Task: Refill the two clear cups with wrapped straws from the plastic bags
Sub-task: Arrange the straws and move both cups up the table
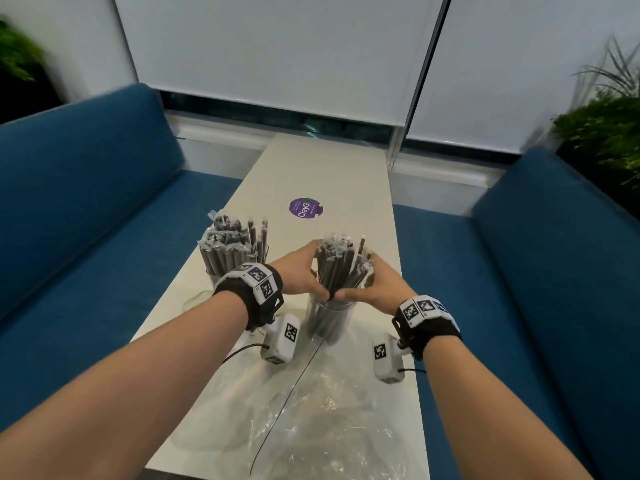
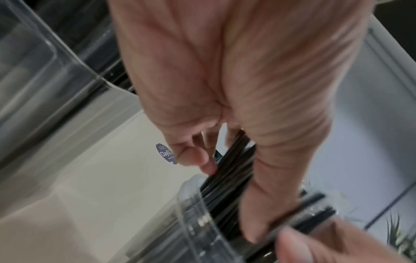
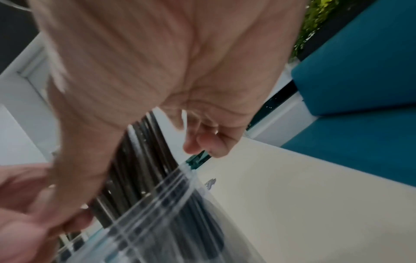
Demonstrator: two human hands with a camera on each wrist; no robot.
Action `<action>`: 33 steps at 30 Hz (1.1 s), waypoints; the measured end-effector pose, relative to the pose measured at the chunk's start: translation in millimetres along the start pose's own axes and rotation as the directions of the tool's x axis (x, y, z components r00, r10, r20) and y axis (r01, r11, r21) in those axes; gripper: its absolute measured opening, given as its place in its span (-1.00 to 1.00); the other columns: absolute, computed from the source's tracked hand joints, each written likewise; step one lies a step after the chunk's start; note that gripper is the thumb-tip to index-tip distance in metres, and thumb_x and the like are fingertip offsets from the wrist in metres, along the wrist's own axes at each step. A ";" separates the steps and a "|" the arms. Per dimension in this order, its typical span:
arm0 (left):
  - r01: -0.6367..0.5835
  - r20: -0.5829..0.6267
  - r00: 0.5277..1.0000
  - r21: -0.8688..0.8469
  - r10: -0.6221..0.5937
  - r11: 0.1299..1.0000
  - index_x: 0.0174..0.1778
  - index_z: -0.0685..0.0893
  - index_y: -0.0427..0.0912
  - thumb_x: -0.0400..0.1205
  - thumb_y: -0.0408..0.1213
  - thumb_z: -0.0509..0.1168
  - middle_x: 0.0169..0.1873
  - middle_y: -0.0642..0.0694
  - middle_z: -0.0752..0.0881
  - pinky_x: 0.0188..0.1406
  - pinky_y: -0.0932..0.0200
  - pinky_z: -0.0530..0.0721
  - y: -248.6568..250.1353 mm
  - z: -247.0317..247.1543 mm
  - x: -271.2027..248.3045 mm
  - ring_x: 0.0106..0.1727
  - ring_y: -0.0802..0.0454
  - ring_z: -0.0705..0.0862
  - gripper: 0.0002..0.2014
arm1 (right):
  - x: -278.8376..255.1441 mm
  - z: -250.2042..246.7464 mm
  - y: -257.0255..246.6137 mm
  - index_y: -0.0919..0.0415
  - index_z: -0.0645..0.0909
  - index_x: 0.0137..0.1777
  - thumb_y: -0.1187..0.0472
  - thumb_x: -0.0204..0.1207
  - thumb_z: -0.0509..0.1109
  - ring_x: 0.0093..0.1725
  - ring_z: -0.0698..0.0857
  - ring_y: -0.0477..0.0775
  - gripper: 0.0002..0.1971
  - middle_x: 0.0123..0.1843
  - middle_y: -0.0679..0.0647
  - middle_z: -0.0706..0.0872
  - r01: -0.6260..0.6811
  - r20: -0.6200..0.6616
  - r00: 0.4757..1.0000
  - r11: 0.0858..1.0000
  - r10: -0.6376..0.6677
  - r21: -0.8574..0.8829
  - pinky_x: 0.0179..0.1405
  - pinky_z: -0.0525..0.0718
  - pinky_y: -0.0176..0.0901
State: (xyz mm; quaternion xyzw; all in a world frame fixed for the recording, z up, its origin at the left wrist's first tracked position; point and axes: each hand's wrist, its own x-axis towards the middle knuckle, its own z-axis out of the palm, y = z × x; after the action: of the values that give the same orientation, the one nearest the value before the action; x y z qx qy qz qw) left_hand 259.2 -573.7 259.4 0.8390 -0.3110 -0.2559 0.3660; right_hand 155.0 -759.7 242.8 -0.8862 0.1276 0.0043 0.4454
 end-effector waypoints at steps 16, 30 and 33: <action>-0.017 0.004 1.000 0.023 0.017 1.000 0.64 0.29 -0.07 0.41 -0.39 0.64 0.31 -0.11 0.66 0.26 -0.01 0.67 5.5 -1.0 0.1 0.30 -0.12 0.68 -0.08 | 13.5 -9.5 -14.4 0.06 0.59 0.47 0.23 0.30 0.77 0.23 0.75 0.10 -0.28 0.24 0.02 0.79 0.121 0.085 0.990 0.987 -0.113 -0.101 0.43 0.69 0.19; 0.034 -0.120 0.993 0.166 -0.014 0.986 0.44 0.61 -0.14 0.60 -0.18 0.51 0.36 -0.18 0.72 0.21 0.05 0.62 0.2 3.5 -3.8 0.20 -0.14 0.71 -0.51 | 5.0 0.2 4.4 0.03 0.61 0.36 0.05 0.49 0.64 -0.10 0.83 0.07 -0.53 0.21 0.07 0.84 0.027 -0.101 0.994 0.994 -0.039 -0.110 -0.09 0.74 -0.06; 0.062 -0.153 0.988 0.222 -0.028 0.973 0.57 0.50 -0.15 0.54 -0.10 0.58 0.46 -0.20 0.67 0.17 0.08 0.58 7.5 3.6 -6.9 0.27 -0.15 0.69 -0.31 | 1.2 0.0 -3.0 0.02 0.65 0.35 0.07 0.44 0.70 -0.09 0.81 0.00 -0.50 0.20 0.02 0.84 0.012 -0.065 0.998 0.987 -0.023 -0.159 -0.22 0.63 -0.23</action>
State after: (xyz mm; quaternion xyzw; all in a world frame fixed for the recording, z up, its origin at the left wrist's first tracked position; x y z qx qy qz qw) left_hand 249.7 -574.5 264.5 0.8987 -0.2908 -0.1640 0.2845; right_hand 156.9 -758.2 245.0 -0.9195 0.1337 -0.0190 0.3690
